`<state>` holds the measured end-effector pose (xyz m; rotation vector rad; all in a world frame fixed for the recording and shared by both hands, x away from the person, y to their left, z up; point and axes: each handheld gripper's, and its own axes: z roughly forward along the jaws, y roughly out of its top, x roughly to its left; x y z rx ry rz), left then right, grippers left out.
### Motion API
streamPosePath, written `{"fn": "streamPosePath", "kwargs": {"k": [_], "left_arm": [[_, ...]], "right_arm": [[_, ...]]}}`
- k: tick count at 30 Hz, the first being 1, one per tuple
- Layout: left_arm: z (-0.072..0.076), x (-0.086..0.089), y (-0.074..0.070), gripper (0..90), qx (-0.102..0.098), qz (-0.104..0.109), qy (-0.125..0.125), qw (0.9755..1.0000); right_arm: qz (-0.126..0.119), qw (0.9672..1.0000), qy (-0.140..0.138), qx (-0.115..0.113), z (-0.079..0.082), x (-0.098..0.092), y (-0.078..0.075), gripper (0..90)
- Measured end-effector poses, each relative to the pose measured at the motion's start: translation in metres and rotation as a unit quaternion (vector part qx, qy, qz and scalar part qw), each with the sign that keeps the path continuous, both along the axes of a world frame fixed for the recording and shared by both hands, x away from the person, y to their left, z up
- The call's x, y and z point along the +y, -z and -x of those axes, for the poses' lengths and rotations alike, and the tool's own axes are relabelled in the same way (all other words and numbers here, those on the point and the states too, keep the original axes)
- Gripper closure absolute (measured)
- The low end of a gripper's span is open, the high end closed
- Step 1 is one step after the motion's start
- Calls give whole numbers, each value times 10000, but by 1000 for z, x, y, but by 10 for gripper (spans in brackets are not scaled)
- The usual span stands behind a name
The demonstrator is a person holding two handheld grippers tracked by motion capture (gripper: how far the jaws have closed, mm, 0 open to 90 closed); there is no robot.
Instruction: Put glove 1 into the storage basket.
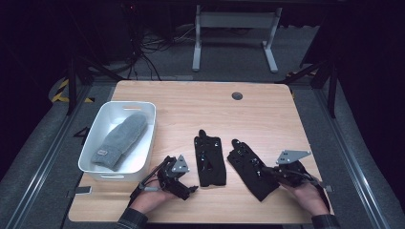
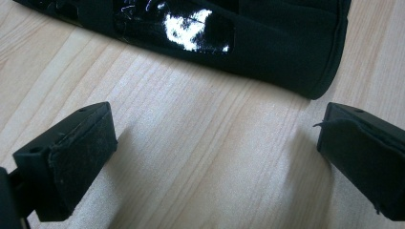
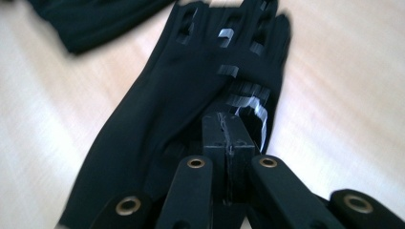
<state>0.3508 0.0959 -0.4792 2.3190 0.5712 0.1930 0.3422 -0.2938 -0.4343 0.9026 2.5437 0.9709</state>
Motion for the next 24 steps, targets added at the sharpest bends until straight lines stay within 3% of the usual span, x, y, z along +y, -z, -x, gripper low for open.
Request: {"fn": "streamPosePath", "kwargs": {"k": [6, 12, 24], "left_arm": [[0, 0, 0, 0, 2, -1, 4, 10000], [0, 0, 0, 0, 0, 1, 5, 10000], [0, 0, 0, 0, -1, -5, 7, 10000]], "right_arm": [[-72, 10000, 21, -57, -40, 22, 0, 900], [105, 9999, -34, 55, -64, 40, 13, 900], [254, 9962, 799, -252, -90, 19, 13, 900]]}}
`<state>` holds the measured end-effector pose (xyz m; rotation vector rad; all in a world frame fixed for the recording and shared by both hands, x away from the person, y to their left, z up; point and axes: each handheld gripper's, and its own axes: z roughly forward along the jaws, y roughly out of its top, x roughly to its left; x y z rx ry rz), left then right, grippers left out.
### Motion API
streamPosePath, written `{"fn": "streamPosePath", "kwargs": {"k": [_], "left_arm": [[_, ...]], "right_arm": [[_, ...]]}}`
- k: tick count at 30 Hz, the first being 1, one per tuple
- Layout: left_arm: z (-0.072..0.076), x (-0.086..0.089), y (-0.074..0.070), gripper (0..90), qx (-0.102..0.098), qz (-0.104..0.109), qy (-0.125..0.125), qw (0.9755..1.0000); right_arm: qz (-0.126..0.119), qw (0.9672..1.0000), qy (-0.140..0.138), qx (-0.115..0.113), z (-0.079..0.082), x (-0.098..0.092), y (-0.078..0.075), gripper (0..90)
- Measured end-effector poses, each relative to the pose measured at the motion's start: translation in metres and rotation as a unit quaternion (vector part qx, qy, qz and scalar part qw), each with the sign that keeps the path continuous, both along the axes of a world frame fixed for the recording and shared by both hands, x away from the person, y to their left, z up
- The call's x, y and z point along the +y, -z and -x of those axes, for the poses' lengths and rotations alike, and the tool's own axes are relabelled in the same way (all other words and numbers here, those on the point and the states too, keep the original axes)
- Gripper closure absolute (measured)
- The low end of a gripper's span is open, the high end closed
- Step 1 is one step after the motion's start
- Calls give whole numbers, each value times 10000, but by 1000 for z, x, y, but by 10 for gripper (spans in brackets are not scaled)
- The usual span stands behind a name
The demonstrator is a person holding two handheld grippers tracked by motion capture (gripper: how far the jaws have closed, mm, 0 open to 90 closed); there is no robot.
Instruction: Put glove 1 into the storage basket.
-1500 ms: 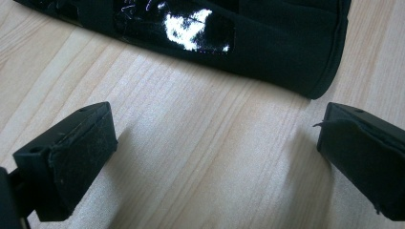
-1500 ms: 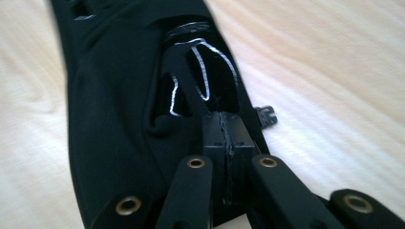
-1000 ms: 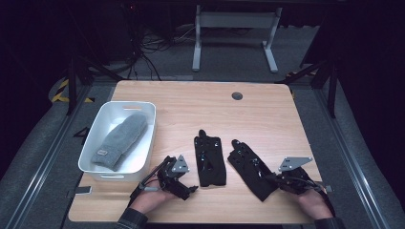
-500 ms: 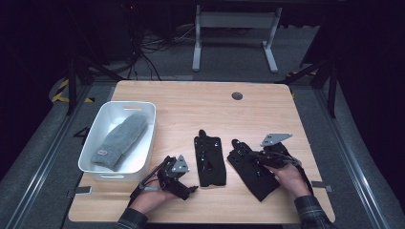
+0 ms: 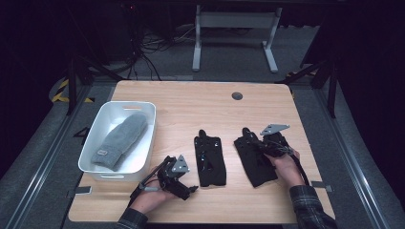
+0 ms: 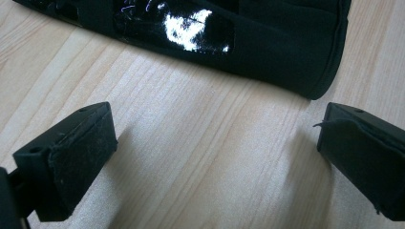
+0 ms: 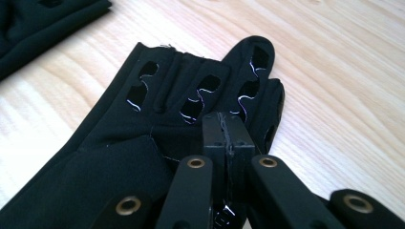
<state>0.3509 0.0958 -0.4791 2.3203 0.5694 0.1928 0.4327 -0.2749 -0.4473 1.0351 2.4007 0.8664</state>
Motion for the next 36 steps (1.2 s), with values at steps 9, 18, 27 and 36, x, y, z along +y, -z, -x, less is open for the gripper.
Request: {"fn": "streamPosePath", "kwargs": {"k": [9, 18, 27, 36], "left_arm": [[-1, -3, -9, 106, 132, -265, -260, 9992], [-13, -9, -25, 452, 280, -108, -633, 9975], [-32, -18, -32, 795, 385, -26, -1044, 9938], [-46, -32, -27, 898, 429, -215, -1182, 9918]], "right_arm": [[-377, 9991, 14, -191, 13, -18, -15, 900], [-435, 9990, 108, -68, 27, -43, -15, 899], [-346, 9993, 54, 141, 36, -52, -6, 899], [-357, 9990, -37, 280, 38, -53, -1, 899]]}}
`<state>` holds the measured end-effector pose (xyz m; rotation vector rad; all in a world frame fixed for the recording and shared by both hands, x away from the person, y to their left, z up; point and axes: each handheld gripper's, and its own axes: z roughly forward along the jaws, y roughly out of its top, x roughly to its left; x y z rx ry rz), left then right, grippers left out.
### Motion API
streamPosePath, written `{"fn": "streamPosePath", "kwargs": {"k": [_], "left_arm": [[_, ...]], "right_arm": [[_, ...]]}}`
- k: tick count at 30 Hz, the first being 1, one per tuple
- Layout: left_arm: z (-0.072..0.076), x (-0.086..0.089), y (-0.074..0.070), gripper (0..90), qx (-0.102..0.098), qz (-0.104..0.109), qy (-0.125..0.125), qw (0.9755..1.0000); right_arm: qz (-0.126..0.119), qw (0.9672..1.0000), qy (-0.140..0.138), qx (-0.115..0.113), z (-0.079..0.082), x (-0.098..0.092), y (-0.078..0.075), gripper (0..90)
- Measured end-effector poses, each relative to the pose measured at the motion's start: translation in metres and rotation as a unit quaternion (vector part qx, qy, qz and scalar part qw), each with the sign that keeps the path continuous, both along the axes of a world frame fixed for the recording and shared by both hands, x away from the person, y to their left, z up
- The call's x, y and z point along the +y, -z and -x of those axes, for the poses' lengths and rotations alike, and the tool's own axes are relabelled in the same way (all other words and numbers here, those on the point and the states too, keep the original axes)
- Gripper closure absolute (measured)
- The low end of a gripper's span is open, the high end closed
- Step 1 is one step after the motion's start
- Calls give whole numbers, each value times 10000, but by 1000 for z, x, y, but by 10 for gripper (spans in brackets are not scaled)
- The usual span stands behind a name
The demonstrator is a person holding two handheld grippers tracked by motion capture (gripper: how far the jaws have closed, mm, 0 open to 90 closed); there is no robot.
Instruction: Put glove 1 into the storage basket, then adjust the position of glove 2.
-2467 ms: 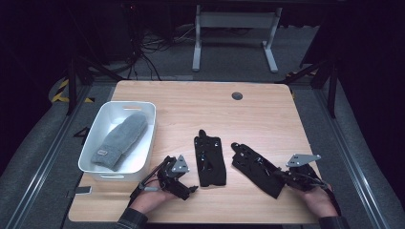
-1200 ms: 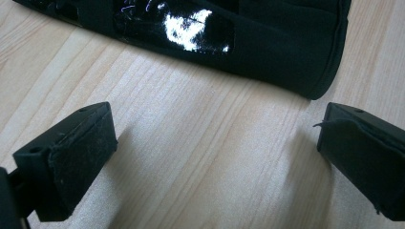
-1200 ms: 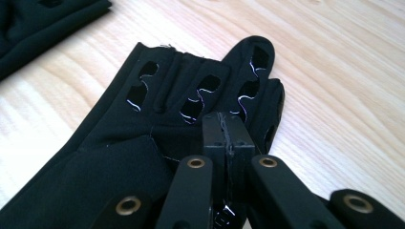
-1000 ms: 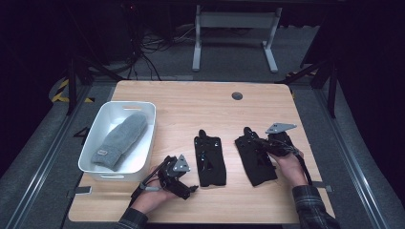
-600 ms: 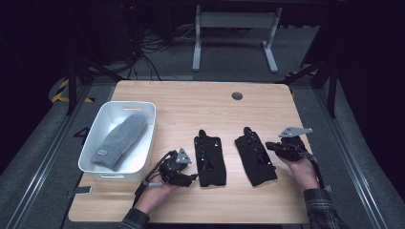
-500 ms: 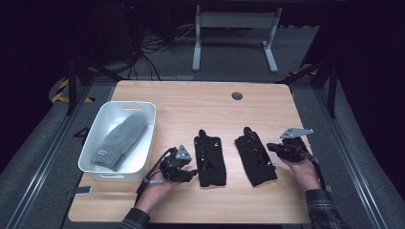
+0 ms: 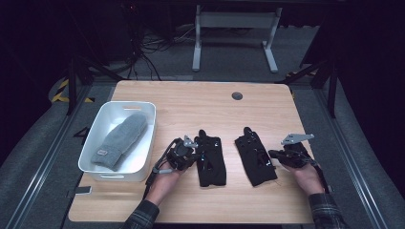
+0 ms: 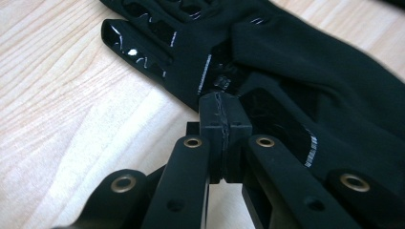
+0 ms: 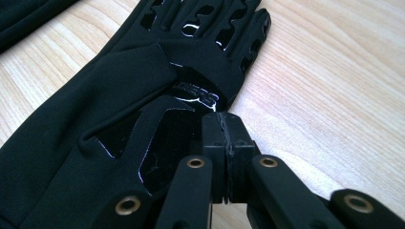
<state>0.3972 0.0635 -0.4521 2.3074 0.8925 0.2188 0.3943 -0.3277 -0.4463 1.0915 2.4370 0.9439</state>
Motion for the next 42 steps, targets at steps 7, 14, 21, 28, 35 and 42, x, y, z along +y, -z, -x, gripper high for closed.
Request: {"fn": "streamPosePath", "kwargs": {"k": [7, 14, 21, 28, 35, 42], "left_arm": [[-5, -6, 4, 897, 0, 0, 91, 10000], [-10, -10, 4, 897, 8, 34, 143, 9999], [-21, -20, 5, 897, -79, 84, 231, 9997], [-29, -11, 5, 720, 29, 326, -102, 9994], [-35, -11, 9, 660, 241, 669, -267, 9971], [-34, -17, 10, 834, 233, 650, -127, 9975]], "right_arm": [[14, 9998, -137, 112, -1, 6, 4, 899], [-14, 9992, -367, 151, 0, 20, 4, 899], [-10, 9979, -626, 177, 2, 36, 5, 900], [-3, 9971, -741, 176, 4, 41, 5, 900], [-9, 9968, -783, 178, 6, 44, 4, 900], [-6, 9966, -799, 178, 5, 45, 5, 900]]}}
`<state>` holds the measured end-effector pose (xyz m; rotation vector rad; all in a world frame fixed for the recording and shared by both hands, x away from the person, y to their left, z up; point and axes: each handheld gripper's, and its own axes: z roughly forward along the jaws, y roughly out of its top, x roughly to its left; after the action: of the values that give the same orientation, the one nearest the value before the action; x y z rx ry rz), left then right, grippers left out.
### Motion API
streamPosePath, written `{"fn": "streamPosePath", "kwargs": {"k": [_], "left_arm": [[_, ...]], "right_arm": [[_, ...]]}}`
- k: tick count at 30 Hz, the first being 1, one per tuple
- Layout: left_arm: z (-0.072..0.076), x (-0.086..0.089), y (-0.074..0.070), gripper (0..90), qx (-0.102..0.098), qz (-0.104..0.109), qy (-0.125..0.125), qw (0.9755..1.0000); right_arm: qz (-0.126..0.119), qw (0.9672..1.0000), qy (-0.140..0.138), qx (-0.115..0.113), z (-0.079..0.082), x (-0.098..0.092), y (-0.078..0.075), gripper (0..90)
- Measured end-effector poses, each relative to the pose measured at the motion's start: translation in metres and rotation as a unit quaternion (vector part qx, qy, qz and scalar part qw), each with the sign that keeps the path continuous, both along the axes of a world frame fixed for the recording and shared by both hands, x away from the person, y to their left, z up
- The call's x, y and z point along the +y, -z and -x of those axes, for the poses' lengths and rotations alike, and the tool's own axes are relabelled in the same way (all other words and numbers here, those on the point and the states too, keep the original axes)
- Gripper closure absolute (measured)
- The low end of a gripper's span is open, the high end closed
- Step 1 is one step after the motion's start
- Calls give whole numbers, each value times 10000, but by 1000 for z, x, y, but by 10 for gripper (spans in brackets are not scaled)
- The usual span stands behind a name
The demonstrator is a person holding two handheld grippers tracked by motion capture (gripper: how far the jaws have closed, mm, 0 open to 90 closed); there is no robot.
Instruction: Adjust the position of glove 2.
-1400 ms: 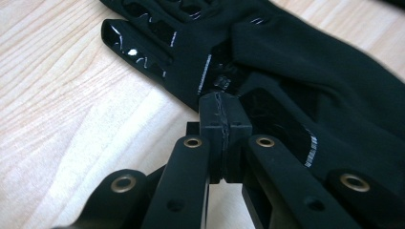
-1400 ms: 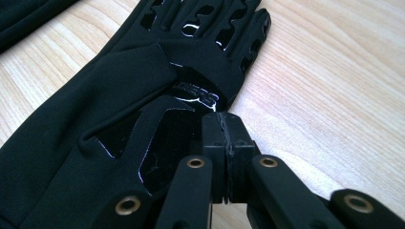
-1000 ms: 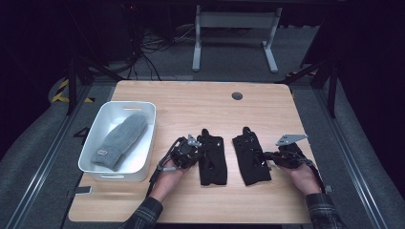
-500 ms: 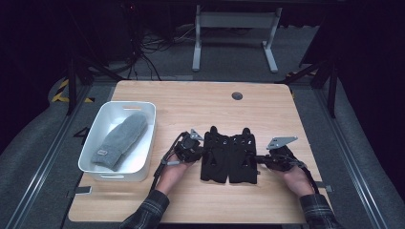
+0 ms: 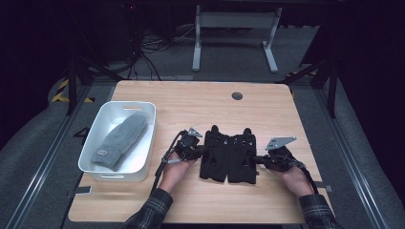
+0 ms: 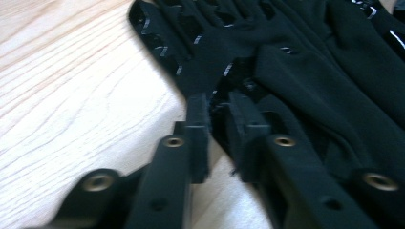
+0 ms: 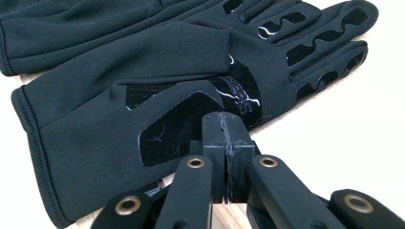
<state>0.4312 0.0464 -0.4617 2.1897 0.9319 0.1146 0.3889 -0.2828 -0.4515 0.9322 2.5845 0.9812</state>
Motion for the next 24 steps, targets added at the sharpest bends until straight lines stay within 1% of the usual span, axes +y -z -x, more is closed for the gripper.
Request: {"fn": "streamPosePath", "kwargs": {"k": [2, 5, 6, 9, 11, 15, 16, 17, 18, 20, 21, 22, 24], "left_arm": [[1, -1, -1, 874, -30, -56, -1, 10000], [1, -2, -2, 891, -12, -36, -55, 10000], [1, -1, -3, 893, 31, -36, -68, 10000], [1, 2, -7, 894, 83, 125, -101, 9998], [1, 3, -13, 895, 81, 160, -51, 9998], [2, 1, -30, 894, -21, 273, 49, 9996], [3, -1, -34, 894, -23, 290, 92, 9995], [3, -2, -37, 894, -68, 269, 143, 9995], [3, -3, -41, 895, -83, 307, 176, 9993], [4, -5, -47, 894, -142, 457, 255, 9985], [4, -6, -50, 894, -127, 492, 328, 9982], [4, -8, -53, 895, -152, 452, 381, 9981], [4, -13, -58, 895, -223, 533, 455, 9973]], "right_arm": [[-2, 10000, 3, 5, 0, 0, 0, 900], [-2, 10000, 0, 4, 0, 0, 0, 900], [-3, 10000, -5, 2, 0, 0, 0, 900], [-15, 10000, -17, 2, 0, 0, 0, 900], [-26, 10000, -25, -6, 0, 0, 0, 900], [-39, 10000, -34, -17, 0, 0, -1, 900], [-43, 10000, -34, -16, 0, 0, -1, 900], [-49, 10000, -31, -18, 0, 1, -1, 900], [-51, 10000, -35, -23, 0, 1, -1, 900], [-53, 10000, -36, -17, 0, 2, -1, 900], [-62, 10000, -40, -18, 0, 2, -1, 900], [-69, 10000, -45, -13, 0, 3, -2, 900], [-76, 9999, -63, -18, 0, 5, -2, 900]]}}
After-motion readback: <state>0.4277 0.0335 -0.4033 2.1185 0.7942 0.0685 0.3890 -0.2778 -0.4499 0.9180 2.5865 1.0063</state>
